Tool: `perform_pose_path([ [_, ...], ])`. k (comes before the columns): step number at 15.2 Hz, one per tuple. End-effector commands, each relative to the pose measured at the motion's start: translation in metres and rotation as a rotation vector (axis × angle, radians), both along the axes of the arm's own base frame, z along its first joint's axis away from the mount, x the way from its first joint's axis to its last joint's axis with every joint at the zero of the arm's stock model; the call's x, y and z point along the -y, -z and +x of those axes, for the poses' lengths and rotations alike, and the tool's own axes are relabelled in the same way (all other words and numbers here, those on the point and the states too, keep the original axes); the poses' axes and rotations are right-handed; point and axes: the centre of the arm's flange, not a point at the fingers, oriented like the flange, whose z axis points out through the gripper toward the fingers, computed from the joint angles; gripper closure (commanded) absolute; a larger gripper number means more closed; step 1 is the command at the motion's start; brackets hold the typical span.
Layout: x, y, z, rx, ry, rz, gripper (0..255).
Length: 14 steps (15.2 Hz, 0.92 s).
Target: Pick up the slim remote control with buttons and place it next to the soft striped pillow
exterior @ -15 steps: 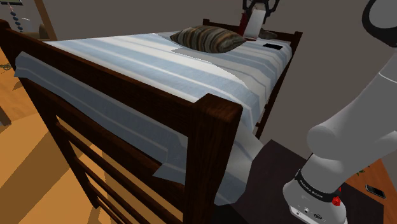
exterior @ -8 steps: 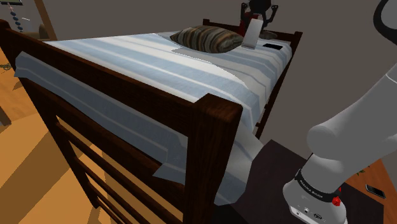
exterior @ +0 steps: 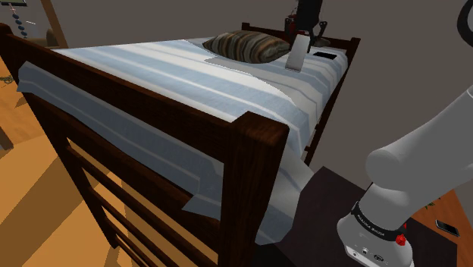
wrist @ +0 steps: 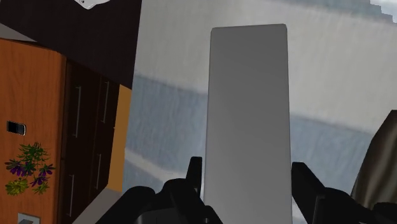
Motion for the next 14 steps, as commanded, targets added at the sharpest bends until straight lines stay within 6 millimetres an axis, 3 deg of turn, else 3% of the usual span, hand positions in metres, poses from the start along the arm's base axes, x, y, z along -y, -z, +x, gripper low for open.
perform_pose_path([
  [1, -0.001, 0.011, 0.001, 0.001, 0.0, 0.0, 255],
  [14, -0.001, 0.077, 0.001, 0.001, 0.0, 0.0, 255],
])
